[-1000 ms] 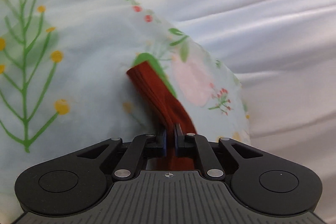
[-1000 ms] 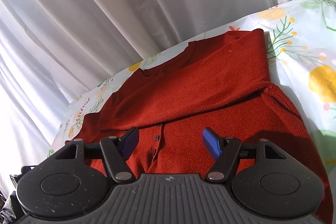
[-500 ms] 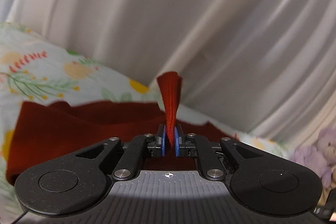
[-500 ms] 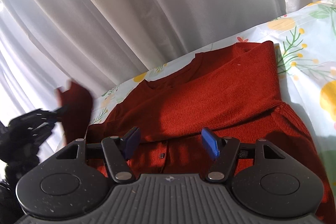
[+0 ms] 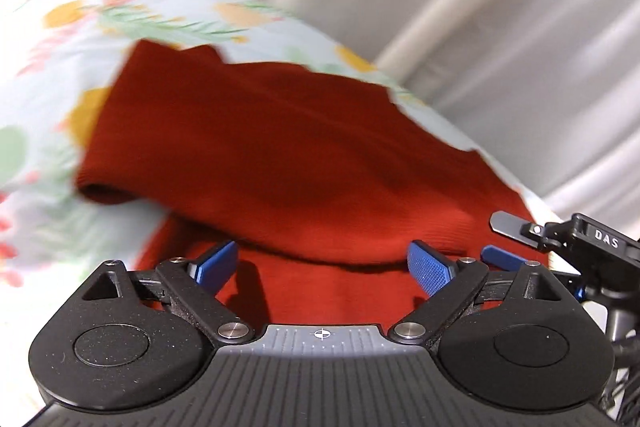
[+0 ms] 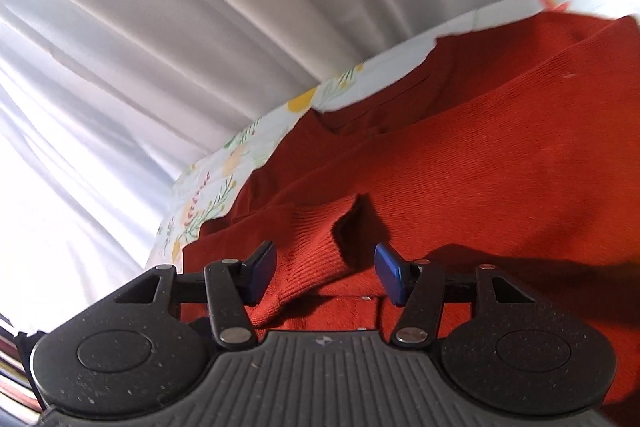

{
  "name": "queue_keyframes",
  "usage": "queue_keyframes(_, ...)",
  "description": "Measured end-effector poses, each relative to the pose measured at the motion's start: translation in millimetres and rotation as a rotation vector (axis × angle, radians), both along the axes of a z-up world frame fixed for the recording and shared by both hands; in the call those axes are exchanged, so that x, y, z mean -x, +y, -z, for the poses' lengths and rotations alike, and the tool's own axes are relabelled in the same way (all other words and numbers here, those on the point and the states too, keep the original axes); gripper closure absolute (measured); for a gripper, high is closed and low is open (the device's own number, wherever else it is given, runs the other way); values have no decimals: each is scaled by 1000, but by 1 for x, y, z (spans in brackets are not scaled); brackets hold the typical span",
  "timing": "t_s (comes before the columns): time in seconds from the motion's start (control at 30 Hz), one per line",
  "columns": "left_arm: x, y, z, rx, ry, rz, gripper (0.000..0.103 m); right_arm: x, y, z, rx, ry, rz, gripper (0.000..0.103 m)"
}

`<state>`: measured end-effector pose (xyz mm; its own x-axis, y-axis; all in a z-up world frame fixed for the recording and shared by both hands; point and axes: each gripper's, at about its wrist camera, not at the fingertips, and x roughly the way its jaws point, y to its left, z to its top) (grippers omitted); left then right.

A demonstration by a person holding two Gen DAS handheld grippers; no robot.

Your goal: Fold small clothes

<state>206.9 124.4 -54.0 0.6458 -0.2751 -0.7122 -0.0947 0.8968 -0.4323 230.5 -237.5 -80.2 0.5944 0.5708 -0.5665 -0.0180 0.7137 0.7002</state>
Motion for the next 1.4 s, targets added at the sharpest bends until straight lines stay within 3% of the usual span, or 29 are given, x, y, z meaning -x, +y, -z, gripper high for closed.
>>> queue_keyframes(0.13,8,20,8,-6,9,-81,6,-20,21,13,31,11,-39,47)
queue_keyframes(0.2,12,24,8,-17,2,-89,6,-24,29,11,39,-12,-74,71)
queue_keyframes(0.3,10,26,5,-5,5,-88,6,-31,42,12,85,-6,-106,95)
queue_keyframes(0.37,8,26,2,-8,-1,-90,6,-26,50,2,196,-66,-104,98)
queue_keyframes(0.53,1,18,-9,-71,-45,-76,6,11,41,-48,559,-337,54,99)
queue_keyframes(0.67,-9,7,-6,-83,-47,-57,6,20,2,-45,647,-291,161,99)
queue_keyframes(0.83,-15,4,-3,-91,-34,-62,6,16,-40,-10,488,-135,153,97)
queue_keyframes(0.87,-16,4,-3,-92,-30,-63,6,18,-46,-5,447,-125,155,91)
queue_keyframes(0.9,-17,5,-2,-92,-28,-65,6,18,-50,-1,408,-120,156,76)
queue_keyframes(0.93,-18,5,-1,-93,-26,-65,6,20,-53,4,366,-116,154,69)
queue_keyframes(1.0,-20,5,0,-99,-22,-63,6,22,-55,8,320,-125,160,66)
queue_keyframes(1.03,-21,4,0,-103,-20,-62,6,20,-50,9,329,-137,155,67)
queue_keyframes(1.07,-22,3,1,-108,-17,-61,6,19,-46,8,361,-137,146,78)
queue_keyframes(1.1,-22,2,1,-113,-15,-58,6,16,-40,5,394,-140,135,99)
queue_keyframes(1.27,-25,2,2,-135,-1,-39,6,19,-24,-24,643,-304,186,100)
queue_keyframes(1.4,-24,4,2,-145,6,-30,6,14,-33,-28,819,-311,261,100)
